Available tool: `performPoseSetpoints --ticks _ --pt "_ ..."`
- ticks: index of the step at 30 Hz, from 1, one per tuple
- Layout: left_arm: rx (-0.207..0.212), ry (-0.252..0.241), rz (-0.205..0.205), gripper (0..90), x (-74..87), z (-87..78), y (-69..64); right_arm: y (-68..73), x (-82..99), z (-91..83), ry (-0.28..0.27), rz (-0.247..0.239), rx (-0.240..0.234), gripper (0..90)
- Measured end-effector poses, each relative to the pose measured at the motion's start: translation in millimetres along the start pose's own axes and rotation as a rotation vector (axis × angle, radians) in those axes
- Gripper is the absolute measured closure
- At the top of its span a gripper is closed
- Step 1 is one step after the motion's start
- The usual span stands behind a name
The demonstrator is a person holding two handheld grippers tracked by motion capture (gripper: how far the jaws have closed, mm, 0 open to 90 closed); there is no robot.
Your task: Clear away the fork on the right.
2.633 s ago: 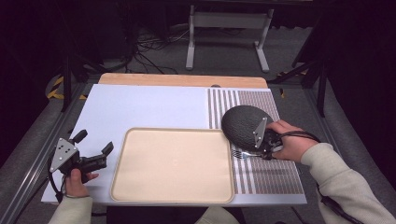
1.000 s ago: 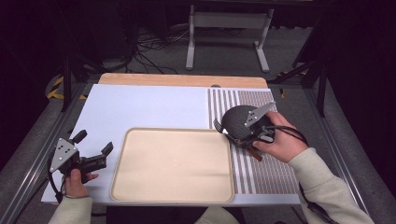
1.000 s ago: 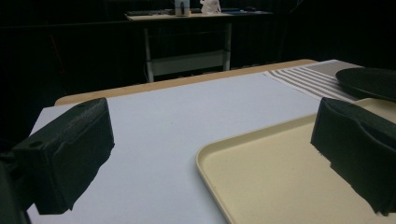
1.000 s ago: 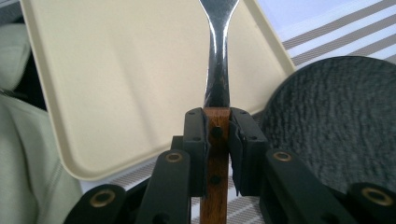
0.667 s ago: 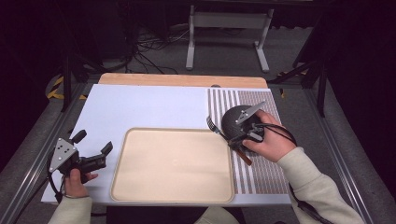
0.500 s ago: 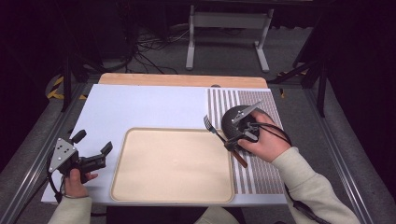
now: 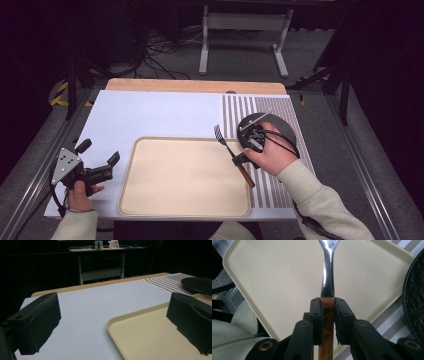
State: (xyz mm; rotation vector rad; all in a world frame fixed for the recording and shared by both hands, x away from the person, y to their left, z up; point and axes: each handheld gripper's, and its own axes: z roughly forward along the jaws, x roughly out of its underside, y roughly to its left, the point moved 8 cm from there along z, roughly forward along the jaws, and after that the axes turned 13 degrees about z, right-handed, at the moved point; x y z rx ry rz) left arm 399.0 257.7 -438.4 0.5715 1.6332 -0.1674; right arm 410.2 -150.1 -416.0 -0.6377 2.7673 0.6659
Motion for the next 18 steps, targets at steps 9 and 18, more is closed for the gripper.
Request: performPoseSetpoints --ticks 9,18 --pt "0.001 -0.001 0.003 0.0 -0.5 -0.6 0.7 4.1 0.8 4.7 0.020 0.090 0.003 77.4" --pt "-0.001 -0.001 0.002 0.0 -0.6 -0.5 0.6 5.7 1.0 10.5 0.037 0.183 0.014 77.5"
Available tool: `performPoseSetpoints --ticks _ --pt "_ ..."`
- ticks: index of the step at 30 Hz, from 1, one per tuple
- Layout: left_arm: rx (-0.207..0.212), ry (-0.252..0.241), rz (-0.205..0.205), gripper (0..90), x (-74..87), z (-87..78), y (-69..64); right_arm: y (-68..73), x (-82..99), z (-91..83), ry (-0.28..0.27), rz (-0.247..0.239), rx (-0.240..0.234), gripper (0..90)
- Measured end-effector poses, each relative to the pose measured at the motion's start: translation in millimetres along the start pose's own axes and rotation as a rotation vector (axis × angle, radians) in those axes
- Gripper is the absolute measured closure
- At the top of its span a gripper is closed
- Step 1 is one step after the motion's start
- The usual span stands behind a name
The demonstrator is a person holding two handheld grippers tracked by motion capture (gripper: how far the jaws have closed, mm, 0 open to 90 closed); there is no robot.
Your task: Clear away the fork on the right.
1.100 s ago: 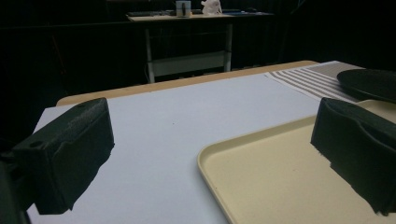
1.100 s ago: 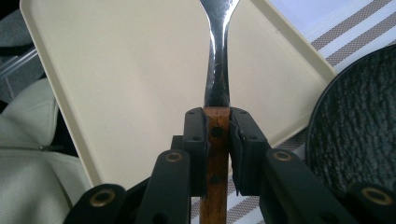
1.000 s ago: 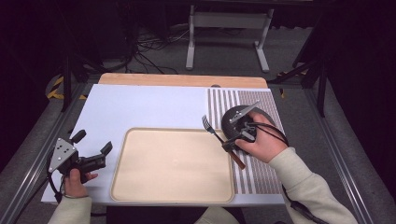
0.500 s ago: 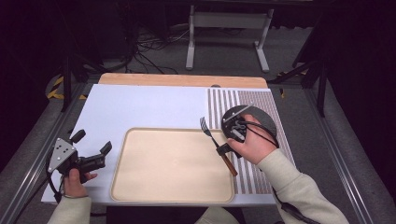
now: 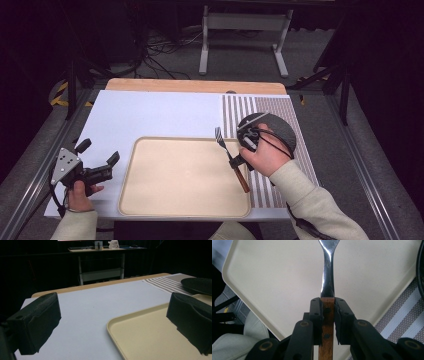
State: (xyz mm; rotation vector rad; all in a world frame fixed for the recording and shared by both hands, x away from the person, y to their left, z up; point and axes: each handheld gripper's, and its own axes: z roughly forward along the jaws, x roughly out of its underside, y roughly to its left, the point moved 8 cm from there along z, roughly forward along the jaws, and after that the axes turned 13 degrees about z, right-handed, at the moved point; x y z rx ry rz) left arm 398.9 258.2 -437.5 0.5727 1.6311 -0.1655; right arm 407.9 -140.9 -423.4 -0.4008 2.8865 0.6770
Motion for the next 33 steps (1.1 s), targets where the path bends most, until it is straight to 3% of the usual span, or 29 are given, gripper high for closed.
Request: performPoseSetpoints --ticks 12,33 --pt "-0.003 0.000 0.000 0.0 0.1 -0.4 0.9 0.5 2.5 13.9 0.032 0.022 0.009 77.4" --pt "-0.003 0.004 -0.005 0.0 1.5 0.0 1.3 -7.8 9.7 44.0 0.134 0.120 0.054 77.3"
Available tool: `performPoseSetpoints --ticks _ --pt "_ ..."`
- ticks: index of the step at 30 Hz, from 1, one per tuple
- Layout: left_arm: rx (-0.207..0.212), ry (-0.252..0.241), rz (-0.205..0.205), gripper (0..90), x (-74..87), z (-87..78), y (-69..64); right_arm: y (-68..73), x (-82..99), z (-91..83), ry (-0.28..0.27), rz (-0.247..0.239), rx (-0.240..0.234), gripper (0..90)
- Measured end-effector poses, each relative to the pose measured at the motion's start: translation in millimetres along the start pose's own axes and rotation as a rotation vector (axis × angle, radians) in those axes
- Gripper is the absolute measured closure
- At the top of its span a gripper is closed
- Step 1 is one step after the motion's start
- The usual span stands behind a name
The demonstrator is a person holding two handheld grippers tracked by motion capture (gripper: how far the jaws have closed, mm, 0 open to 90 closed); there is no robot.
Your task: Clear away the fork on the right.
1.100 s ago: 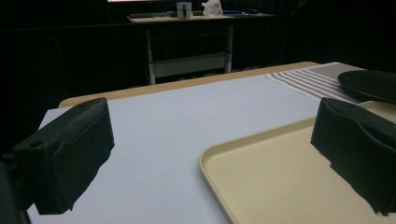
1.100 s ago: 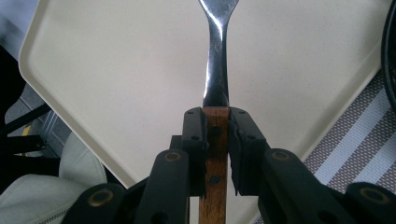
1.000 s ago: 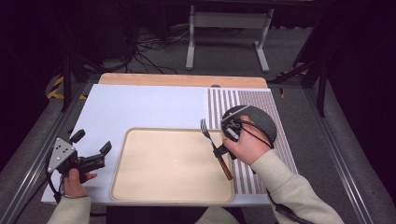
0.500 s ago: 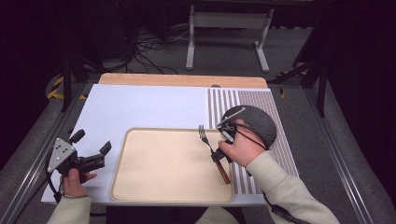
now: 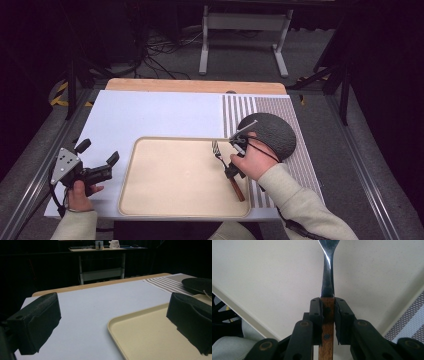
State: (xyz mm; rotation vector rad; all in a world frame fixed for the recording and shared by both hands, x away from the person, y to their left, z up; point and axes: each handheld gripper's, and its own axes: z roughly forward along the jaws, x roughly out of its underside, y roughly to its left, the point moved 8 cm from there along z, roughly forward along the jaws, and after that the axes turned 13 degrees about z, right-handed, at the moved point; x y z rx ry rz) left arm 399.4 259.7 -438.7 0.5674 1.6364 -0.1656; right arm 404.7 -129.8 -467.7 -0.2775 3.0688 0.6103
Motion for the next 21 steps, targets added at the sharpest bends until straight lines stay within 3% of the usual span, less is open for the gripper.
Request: performPoseSetpoints --ticks 21 --pt "0.000 -0.002 0.001 0.0 -0.5 -0.3 0.4 -0.5 1.9 22.5 0.049 0.036 0.029 77.3"
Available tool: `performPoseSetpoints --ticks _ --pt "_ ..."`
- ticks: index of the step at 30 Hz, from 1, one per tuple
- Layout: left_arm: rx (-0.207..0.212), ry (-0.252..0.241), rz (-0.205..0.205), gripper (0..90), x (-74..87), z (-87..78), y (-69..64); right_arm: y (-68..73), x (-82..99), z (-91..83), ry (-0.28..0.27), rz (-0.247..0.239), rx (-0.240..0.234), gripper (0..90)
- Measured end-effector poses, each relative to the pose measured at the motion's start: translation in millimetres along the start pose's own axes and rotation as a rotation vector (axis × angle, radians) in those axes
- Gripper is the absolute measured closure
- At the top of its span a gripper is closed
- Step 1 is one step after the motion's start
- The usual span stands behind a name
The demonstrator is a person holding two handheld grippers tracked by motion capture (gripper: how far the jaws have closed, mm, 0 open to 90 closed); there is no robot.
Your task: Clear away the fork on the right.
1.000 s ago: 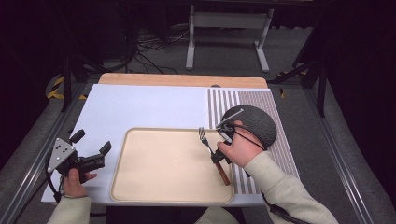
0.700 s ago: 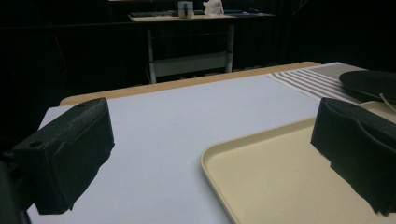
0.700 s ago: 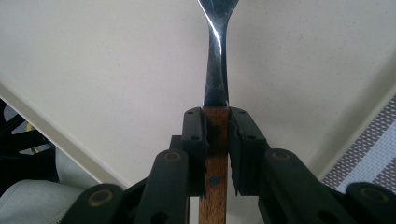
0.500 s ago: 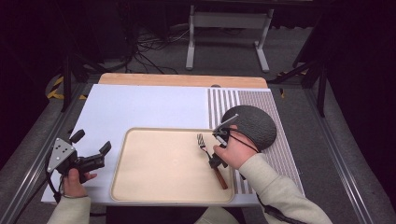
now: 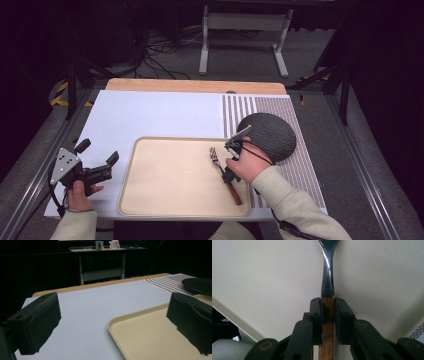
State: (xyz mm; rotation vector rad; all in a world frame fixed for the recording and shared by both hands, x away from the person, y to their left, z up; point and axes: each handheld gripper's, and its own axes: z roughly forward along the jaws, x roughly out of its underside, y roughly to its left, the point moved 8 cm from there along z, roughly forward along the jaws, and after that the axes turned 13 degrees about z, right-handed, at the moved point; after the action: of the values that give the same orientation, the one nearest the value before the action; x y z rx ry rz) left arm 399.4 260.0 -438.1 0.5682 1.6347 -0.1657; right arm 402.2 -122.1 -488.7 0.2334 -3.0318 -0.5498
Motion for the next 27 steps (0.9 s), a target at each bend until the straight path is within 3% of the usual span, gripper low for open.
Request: performPoseSetpoints --ticks 27 --pt "-0.001 -0.004 -0.003 0.0 -0.6 -0.3 0.2 1.5 0.5 3.1 0.004 -0.001 0.013 75.1"
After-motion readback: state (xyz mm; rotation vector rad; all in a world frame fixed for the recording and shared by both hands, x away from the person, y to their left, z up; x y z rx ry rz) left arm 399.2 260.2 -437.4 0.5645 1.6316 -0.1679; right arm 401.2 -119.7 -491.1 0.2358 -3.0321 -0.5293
